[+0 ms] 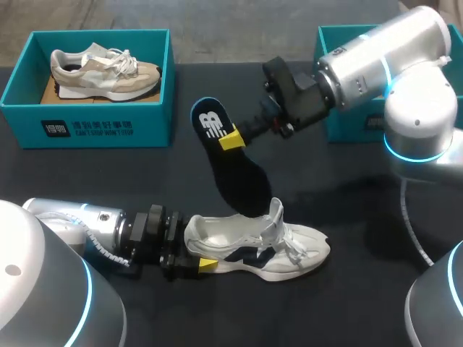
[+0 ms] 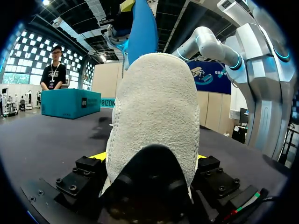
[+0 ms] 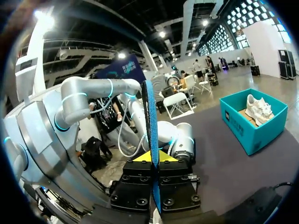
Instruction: Take the shoe out of the shoebox, open the shoe tongue, remove and reinsert the insole, then place the shoe into the shoebox
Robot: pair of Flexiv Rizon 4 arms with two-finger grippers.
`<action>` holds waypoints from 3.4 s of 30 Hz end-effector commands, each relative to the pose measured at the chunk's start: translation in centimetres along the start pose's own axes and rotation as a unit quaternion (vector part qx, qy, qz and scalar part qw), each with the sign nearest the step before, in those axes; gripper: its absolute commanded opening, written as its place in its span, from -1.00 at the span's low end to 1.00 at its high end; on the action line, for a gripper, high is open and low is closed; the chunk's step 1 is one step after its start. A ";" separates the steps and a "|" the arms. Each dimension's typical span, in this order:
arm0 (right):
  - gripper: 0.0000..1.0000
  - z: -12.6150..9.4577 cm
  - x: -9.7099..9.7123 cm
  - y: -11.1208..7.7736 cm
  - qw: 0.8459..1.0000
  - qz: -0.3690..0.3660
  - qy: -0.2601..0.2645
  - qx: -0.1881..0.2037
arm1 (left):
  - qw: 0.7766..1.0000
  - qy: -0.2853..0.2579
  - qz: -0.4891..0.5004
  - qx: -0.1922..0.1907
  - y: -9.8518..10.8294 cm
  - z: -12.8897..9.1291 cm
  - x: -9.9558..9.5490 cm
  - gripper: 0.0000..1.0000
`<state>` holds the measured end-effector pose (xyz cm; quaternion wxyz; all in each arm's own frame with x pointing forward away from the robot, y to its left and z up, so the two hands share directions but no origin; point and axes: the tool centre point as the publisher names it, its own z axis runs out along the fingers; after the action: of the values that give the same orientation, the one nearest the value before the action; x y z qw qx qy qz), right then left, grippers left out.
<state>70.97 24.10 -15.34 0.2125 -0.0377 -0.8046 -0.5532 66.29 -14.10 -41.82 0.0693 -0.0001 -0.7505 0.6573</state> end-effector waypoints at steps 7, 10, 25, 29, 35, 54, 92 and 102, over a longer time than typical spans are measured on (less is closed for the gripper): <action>-1.00 -0.8 0.9 2.9 0.999 -0.038 0.004 -0.035 | 1.000 0.000 0.000 0.000 0.0 0.1 0.0 -1.00; -1.00 -1.5 1.6 5.2 0.997 -0.055 0.004 -0.053 | 1.000 0.000 0.000 0.000 0.0 0.1 0.0 -1.00; -1.00 -7.1 5.2 10.3 0.990 -0.040 -0.061 -0.117 | 1.000 0.000 0.000 0.000 0.0 0.1 0.0 -1.00; -1.00 -8.2 6.7 10.7 0.985 -0.027 -0.083 -0.146 | 1.000 0.000 0.000 0.000 0.0 0.1 0.0 -1.00; -1.00 -8.2 6.7 10.7 0.985 -0.027 -0.083 -0.146 | 1.000 0.000 0.000 0.000 0.0 0.1 0.0 -1.00; -1.00 -14.4 11.4 10.6 0.975 0.030 -0.131 -0.176 | 1.000 0.000 0.000 0.000 0.0 0.1 0.0 -1.00; -1.00 -15.9 14.2 7.1 0.963 0.135 -0.124 -0.199 | 1.000 0.000 0.000 0.000 0.0 0.1 0.0 -1.00; -1.00 -15.7 15.0 6.7 0.959 0.152 -0.125 -0.203 | 1.000 0.004 0.004 0.000 0.0 0.1 0.0 -1.00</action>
<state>64.54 9.87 1.04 0.1817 -0.2679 -0.6813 -0.6566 66.27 -14.11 -41.81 0.0688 -0.0015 -0.7504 0.6573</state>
